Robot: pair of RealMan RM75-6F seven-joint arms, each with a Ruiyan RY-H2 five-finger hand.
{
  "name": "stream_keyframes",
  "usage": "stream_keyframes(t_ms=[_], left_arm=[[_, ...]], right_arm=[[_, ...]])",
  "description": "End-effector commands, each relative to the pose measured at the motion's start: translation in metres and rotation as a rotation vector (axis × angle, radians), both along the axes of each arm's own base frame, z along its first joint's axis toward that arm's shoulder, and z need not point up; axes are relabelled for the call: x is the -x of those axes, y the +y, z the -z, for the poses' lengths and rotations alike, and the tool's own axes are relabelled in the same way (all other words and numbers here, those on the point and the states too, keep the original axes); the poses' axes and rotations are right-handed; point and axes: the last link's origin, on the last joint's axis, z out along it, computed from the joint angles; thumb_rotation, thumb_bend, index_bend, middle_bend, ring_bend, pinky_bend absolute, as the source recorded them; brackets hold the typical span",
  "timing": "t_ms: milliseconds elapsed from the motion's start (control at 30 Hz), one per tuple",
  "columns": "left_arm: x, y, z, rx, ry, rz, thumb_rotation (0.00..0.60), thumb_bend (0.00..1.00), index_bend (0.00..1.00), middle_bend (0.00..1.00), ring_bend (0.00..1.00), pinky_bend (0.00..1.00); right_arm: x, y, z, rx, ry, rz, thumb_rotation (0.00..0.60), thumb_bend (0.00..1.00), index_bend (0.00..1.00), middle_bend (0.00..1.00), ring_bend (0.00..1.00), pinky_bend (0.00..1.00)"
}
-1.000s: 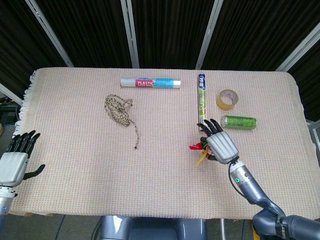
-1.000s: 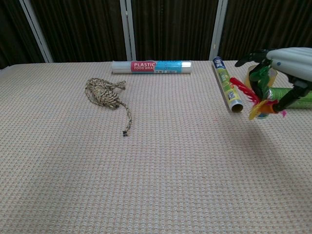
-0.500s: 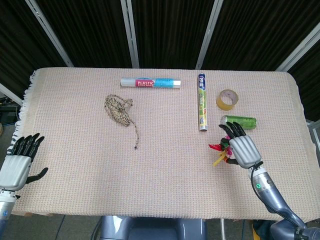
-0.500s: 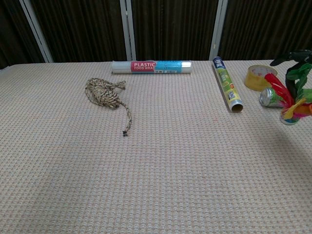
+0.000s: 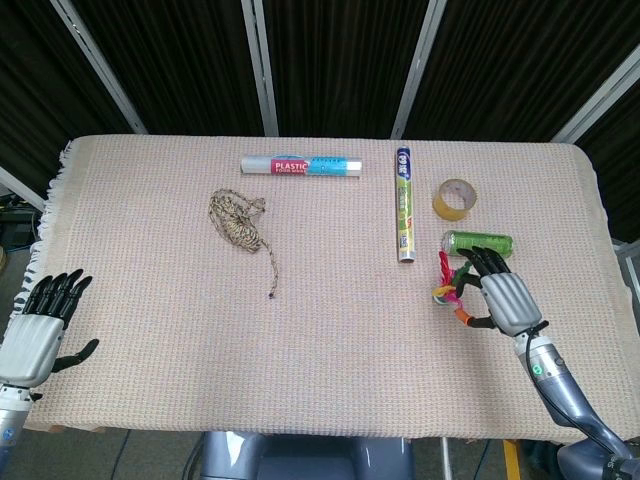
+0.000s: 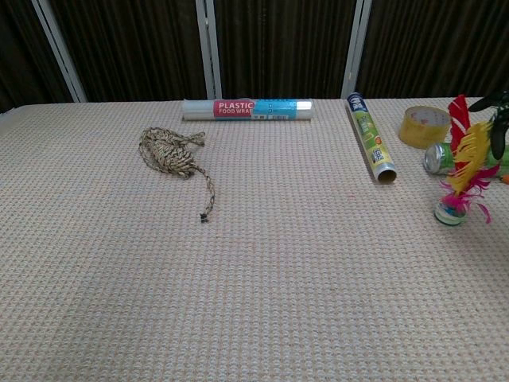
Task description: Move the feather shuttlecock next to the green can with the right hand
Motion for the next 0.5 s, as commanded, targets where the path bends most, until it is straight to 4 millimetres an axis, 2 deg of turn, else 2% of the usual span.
stream_keyframes(t_ms=[33,267,400,500], left_arm=[[-0.001,-0.002,0.0,-0.001,-0.001,0.006,0.6,0.24,0.0,0.0,0.0,0.0],[-0.003,-0.005,-0.002,-0.008,-0.005,0.017,0.6,0.24,0.0,0.0,0.0,0.0],[-0.004,-0.006,-0.003,-0.015,-0.008,0.022,0.6,0.24,0.0,0.0,0.0,0.0],[-0.004,-0.006,-0.004,-0.019,-0.009,0.022,0.6,0.24,0.0,0.0,0.0,0.0]], right_arm=[[0.01,-0.004,-0.006,-0.004,0.011,0.022,0.6,0.22,0.53,0.08,0.0,0.0],[0.025,-0.011,-0.029,0.055,0.058,0.044,0.6,0.22,0.5,0.07,0.0,0.0],[0.03,-0.007,-0.049,0.103,0.079,0.058,0.6,0.22,0.29,0.01,0.0,0.0],[0.031,0.006,-0.067,0.152,0.089,0.065,0.6,0.19,0.11,0.0,0.0,0.0]])
